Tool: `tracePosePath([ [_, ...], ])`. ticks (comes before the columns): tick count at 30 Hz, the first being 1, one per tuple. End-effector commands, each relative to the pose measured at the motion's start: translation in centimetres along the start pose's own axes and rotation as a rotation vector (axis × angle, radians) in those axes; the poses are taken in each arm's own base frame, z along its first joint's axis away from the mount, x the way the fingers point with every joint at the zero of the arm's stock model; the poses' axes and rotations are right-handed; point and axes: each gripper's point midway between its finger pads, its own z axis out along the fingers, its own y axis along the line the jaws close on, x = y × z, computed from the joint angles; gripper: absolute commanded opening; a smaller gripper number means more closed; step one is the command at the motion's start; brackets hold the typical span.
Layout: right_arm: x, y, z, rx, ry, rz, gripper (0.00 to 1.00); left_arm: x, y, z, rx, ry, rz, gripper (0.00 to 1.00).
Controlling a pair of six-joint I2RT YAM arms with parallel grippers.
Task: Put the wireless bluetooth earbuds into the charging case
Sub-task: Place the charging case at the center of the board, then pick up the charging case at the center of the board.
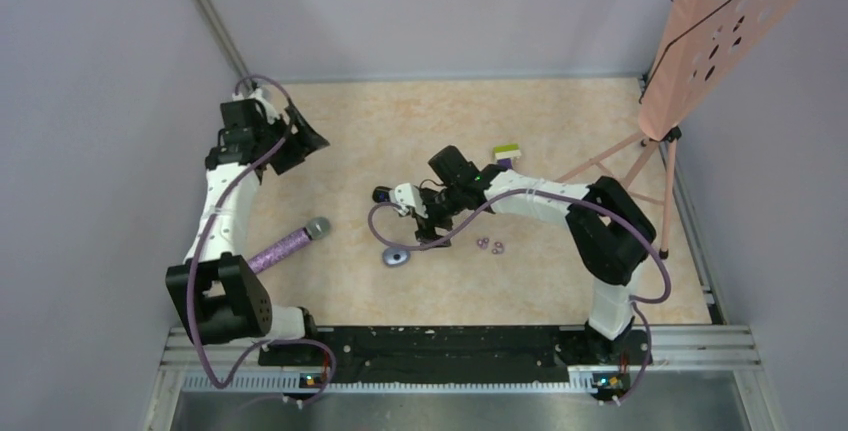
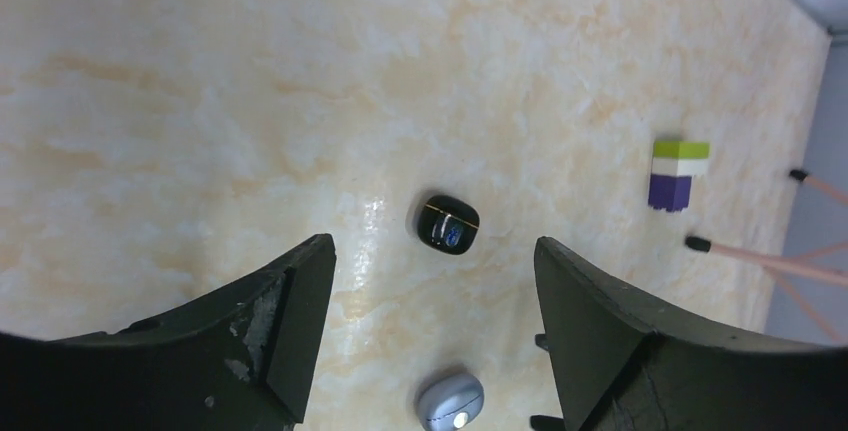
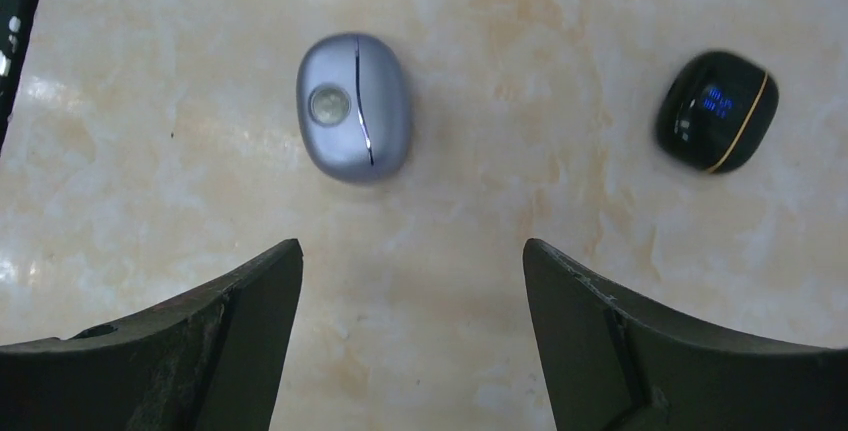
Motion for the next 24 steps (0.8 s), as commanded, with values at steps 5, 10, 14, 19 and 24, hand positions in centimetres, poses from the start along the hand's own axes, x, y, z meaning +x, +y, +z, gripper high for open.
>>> tracePosePath([
  [5, -4.3, -0.3, 3.6, 0.012, -0.151, -0.129, 0.81, -0.4, 0.1, -3.5, 0.055, -0.017, -0.124, 0.99],
  [10, -3.2, 1.1, 5.2, -0.058, -0.122, -0.138, 0.80, 0.9, 1.8, -3.3, 0.013, -0.009, -0.170, 0.99],
  [14, -2.5, 2.5, 6.1, -0.131, -0.103, -0.148, 0.79, 1.9, 2.9, -3.4, 0.020, 0.019, -0.227, 0.99],
  [19, -2.2, 3.1, 7.0, -0.142, -0.094, -0.158, 0.78, 2.3, 3.2, -3.5, 0.009, 0.016, -0.240, 0.97],
  [24, -2.1, 3.1, 7.5, -0.130, -0.091, -0.147, 0.64, 2.4, 3.2, -3.3, 0.012, 0.019, -0.257, 0.93],
])
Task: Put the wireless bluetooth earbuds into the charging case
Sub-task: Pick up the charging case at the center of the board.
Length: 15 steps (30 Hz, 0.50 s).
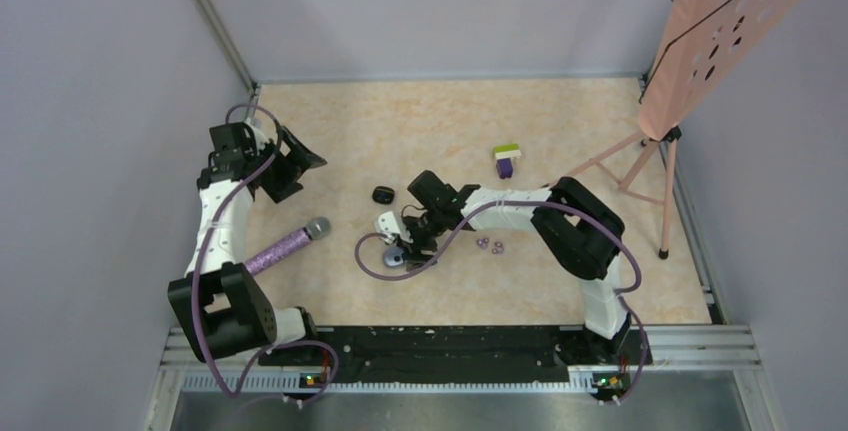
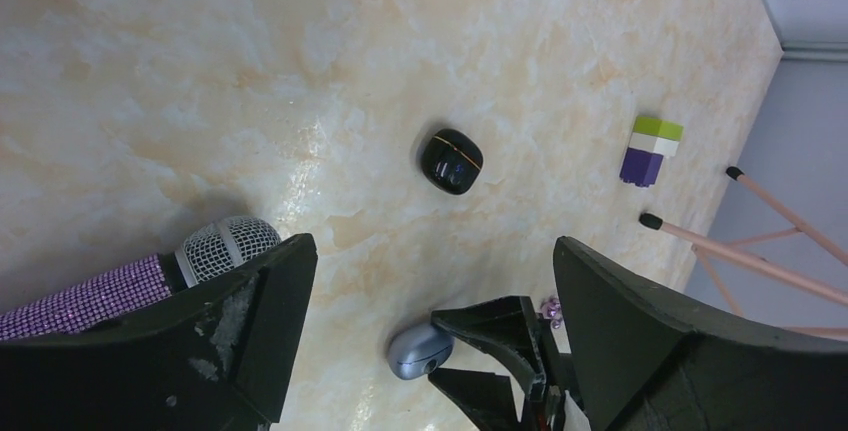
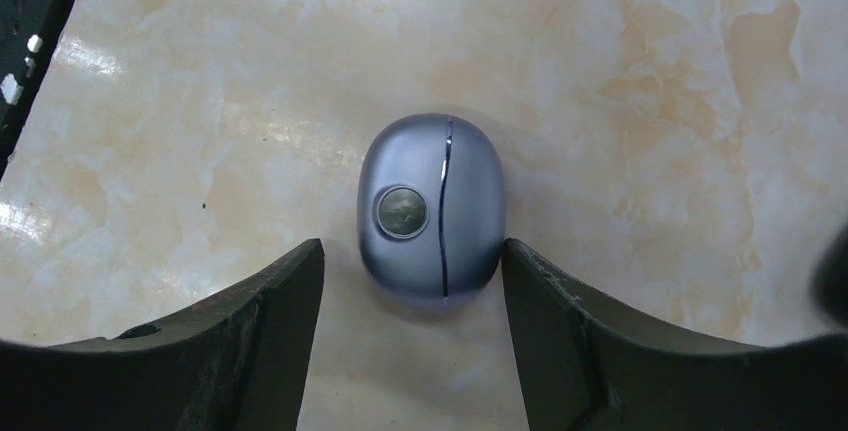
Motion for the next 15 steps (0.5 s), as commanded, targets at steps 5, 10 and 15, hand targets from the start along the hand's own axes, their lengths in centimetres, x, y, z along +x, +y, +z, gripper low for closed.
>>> tracePosePath([
  [5, -1.0, -1.2, 0.4, 0.041, -0.012, -0.036, 0.44, -0.3, -1.2, -0.1, 0.065, -0.020, -0.010, 0.91],
  [10, -1.6, -3.2, -1.7, 0.143, -0.010, -0.002, 0.34, -0.5, -2.1, 0.8, 0.131, -0.003, -0.003, 0.87],
  [15, -4.6, -6.1, -8.3, 0.291, -0.054, -0.037, 0.33, 0.0, -5.0, 1.9, 0.217, 0.040, 0.115, 0.85],
])
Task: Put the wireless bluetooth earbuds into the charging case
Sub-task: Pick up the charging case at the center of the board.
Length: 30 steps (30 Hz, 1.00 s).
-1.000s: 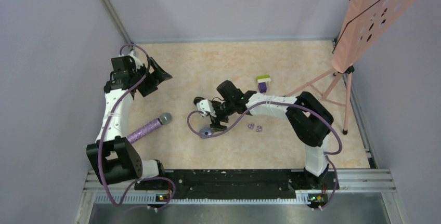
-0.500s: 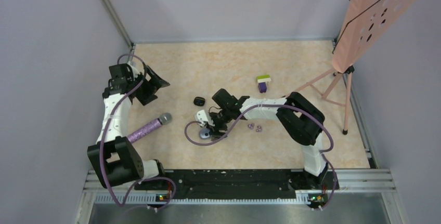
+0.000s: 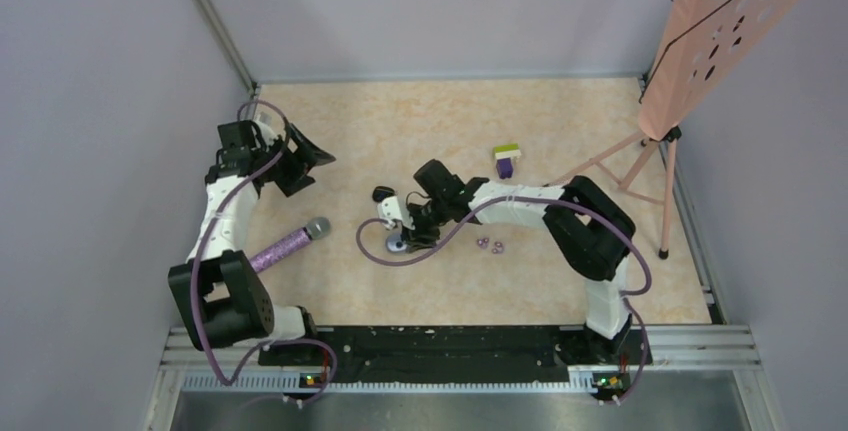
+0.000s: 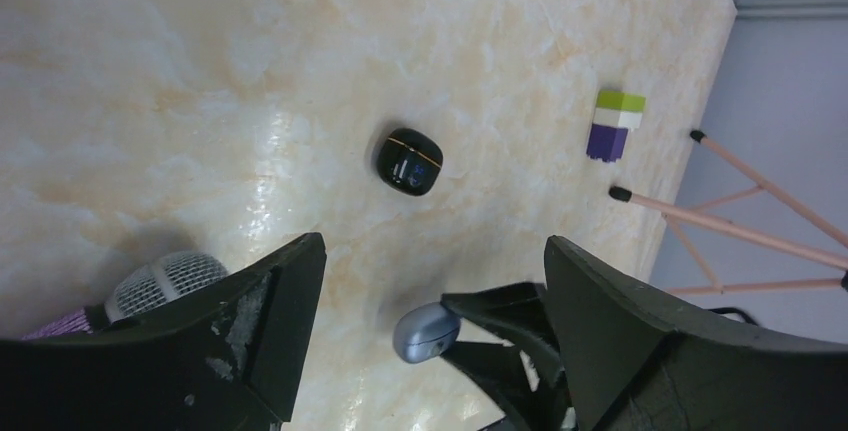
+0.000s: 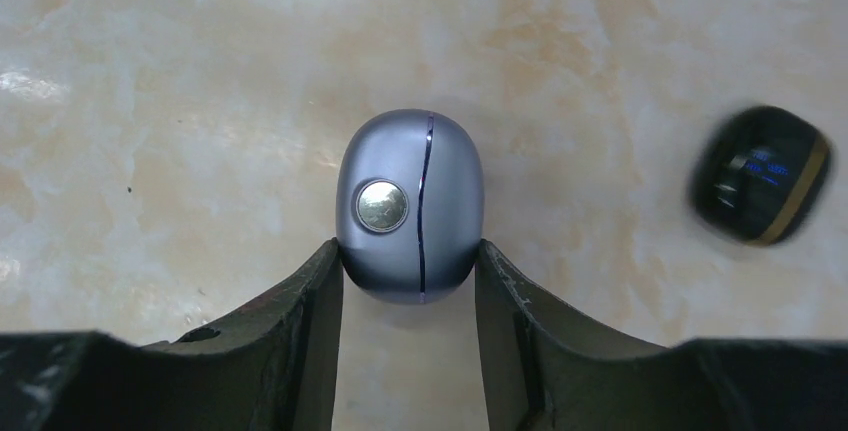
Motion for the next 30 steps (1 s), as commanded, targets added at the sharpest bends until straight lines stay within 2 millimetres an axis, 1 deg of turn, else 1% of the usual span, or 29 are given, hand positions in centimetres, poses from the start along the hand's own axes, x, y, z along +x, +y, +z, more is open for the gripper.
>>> tracePosePath([
  [1, -5.5, -4.8, -7.9, 0.208, -0.107, -0.073, 0.33, -0.2, -4.6, 1.2, 0.168, 0.025, 0.157, 0.86],
  [3, -7.2, -5.8, -11.4, 0.285, -0.135, -0.106, 0.33, 0.5, -7.9, 1.0, 0.307, 0.049, 0.241, 0.86],
  [5, -9.0, -6.3, -14.6, 0.368, -0.152, -0.145, 0.33, 1.2, -11.5, -0.1, 0.482, 0.063, 0.337, 0.87],
  [7, -10.5, -6.3, -17.6, 0.452, -0.157, -0.196, 0.33, 2.1, -14.4, -1.6, 0.639, 0.062, 0.432, 0.88],
  [9, -11.8, -6.6, -20.3, 0.554, -0.163, -0.231, 0.34, 2.7, -16.6, -3.1, 0.766, 0.049, 0.519, 0.90],
  [11, -12.1, -7.0, -22.3, 0.648, -0.149, -0.241, 0.36, 3.9, -18.4, -4.0, 0.845, 0.073, 0.576, 0.92],
  [12, -11.9, -7.4, -23.2, 0.694, -0.132, -0.240, 0.36, 4.6, -19.1, -4.2, 0.875, 0.098, 0.600, 0.93],
  [13, -11.8, -7.7, -23.8, 0.729, -0.122, -0.241, 0.36, 5.0, -19.4, -4.4, 0.895, 0.117, 0.621, 0.93],
  [14, -11.9, -7.9, -24.3, 0.757, -0.119, -0.242, 0.36, 6.2, -20.2, -4.5, 0.922, 0.149, 0.645, 0.93],
  [15, -12.0, -8.2, -24.8, 0.780, -0.114, -0.242, 0.36, 6.9, -20.7, -4.4, 0.938, 0.169, 0.658, 0.93],
  [18, -12.3, -8.9, -25.6, 0.822, -0.104, -0.236, 0.36, 8.9, -21.8, -4.5, 0.991, 0.216, 0.709, 0.92],
  [21, -12.5, -9.2, -26.1, 0.844, -0.093, -0.255, 0.36, 10.4, -22.6, -4.5, 1.039, 0.256, 0.755, 0.88],
  [26, -13.5, -9.2, -26.8, 0.856, -0.121, -0.266, 0.36, 11.6, -23.7, -3.8, 1.056, 0.277, 0.772, 0.83],
  [28, -13.9, -9.0, -26.9, 0.850, -0.136, -0.273, 0.36, 11.8, -23.9, -3.5, 1.055, 0.275, 0.772, 0.80],
  [30, -14.4, -8.6, -26.9, 0.832, -0.155, -0.287, 0.36, 11.7, -24.2, -3.2, 1.057, 0.275, 0.770, 0.80],
])
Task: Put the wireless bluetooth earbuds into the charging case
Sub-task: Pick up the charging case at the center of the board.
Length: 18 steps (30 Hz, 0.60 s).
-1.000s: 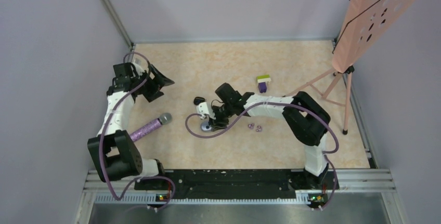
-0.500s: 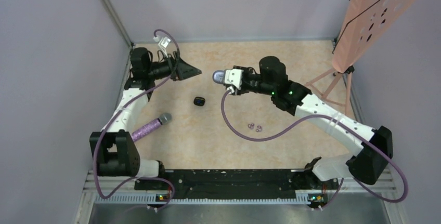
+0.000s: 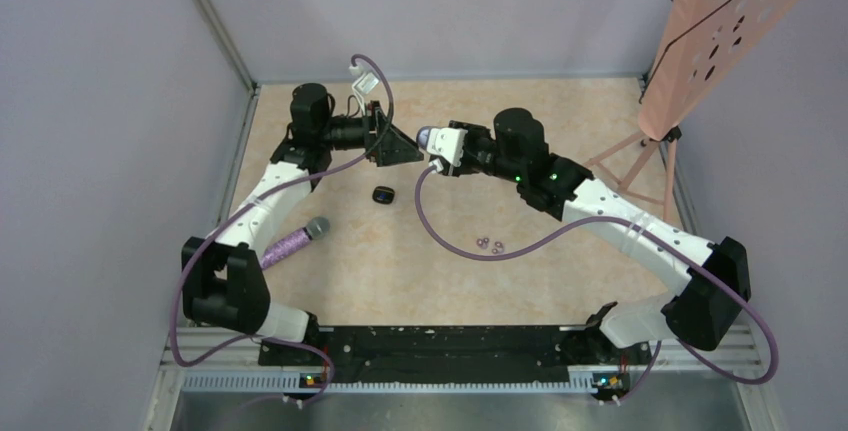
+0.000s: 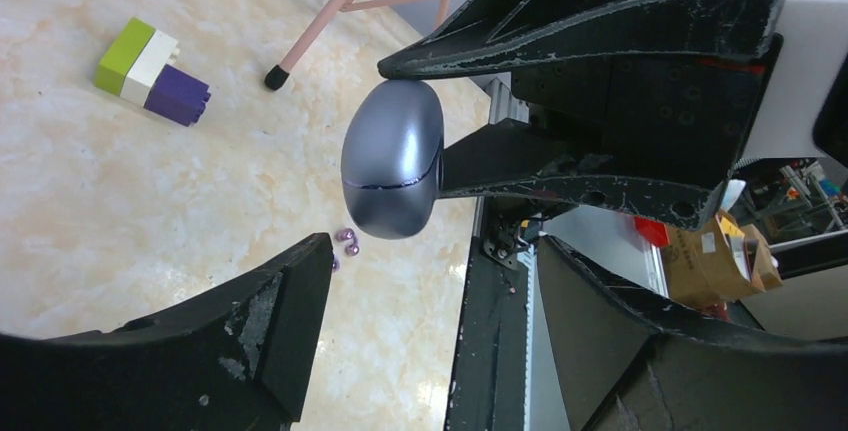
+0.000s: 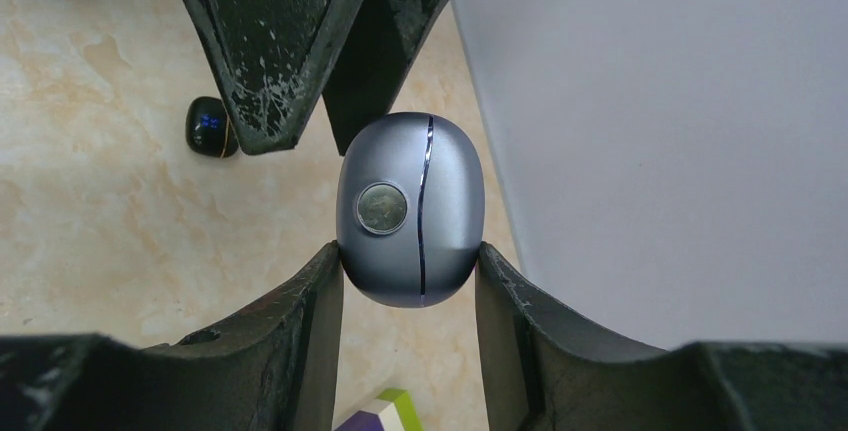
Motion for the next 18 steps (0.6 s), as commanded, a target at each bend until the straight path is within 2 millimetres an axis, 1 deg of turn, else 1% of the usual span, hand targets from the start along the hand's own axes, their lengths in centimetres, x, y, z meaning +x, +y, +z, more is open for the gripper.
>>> tracePosePath([
  [1, -3.0, -1.3, -1.0, 0.029, -0.098, -0.025, 0.36, -1.9, -0.6, 0.7, 0.033, -0.019, 0.097, 0.79],
  [4, -3.4, -0.8, -1.0, 0.006, -0.120, -0.015, 0.36, -2.3, -0.7, 1.1, 0.057, -0.016, 0.097, 0.76],
  [7, -3.3, -0.9, -0.8, 0.009, -0.115, 0.007, 0.36, -2.3, -0.9, 1.4, 0.081, -0.005, 0.102, 0.69],
  [12, -3.3, -1.7, -0.6, 0.052, -0.111, 0.013, 0.35, -2.0, -1.1, 1.6, 0.106, 0.006, 0.099, 0.59],
  [15, -3.3, -1.7, -0.5, 0.050, -0.113, 0.012, 0.35, -2.0, -0.9, 1.7, 0.106, 0.005, 0.101, 0.57],
  [18, -3.5, -1.6, -0.5, 0.048, -0.119, 0.013, 0.35, -2.2, -0.9, 1.8, 0.119, 0.003, 0.096, 0.49],
])
